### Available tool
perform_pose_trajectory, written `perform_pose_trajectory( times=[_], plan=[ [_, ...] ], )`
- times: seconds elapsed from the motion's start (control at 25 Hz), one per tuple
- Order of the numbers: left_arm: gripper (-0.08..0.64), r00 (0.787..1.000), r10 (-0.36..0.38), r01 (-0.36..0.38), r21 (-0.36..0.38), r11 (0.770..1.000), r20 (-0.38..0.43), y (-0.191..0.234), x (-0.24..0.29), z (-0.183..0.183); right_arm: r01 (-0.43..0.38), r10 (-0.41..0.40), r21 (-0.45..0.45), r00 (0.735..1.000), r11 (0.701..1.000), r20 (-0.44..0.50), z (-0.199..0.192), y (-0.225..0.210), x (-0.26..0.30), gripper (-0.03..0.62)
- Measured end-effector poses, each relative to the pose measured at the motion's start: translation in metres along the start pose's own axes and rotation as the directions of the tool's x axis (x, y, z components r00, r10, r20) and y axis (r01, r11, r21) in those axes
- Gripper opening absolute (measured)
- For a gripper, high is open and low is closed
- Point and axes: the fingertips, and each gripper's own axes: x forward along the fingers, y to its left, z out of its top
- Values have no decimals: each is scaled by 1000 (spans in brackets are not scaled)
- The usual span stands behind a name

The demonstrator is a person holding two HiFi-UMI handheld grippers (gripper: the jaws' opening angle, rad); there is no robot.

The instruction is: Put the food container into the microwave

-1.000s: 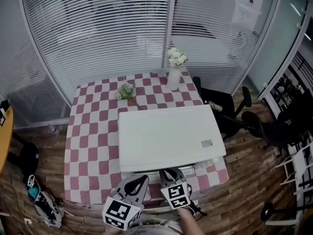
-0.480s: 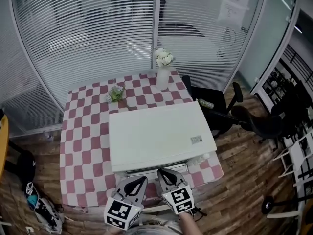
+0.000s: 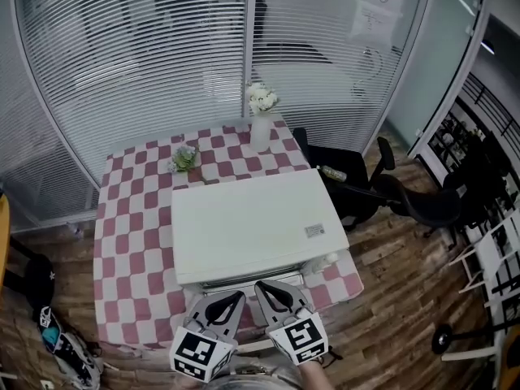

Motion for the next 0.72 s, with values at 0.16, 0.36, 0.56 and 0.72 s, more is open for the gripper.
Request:
perform_pose_trajectory(
  times=[0.16,0.36,0.56,0.72],
  plan=[
    [11,999,-5,4,7,1000,49,-6,-3,18,-2,2,-13,999,1000,39,26,0,-10,-6],
    [12,994,6,-10,30,1000,112,-5,-9,45,-15,20,-35,991,999,131,59,3,-18,-6],
    [11,986,16,-27,66,997,168,-5,-14,68,-21,34,-61,976,998,215,91,5,-27,-6],
    [11,977,26,-45,85,995,211,-3,-17,82,-12,33,-80,964,997,265,111,4,-33,-6]
  ],
)
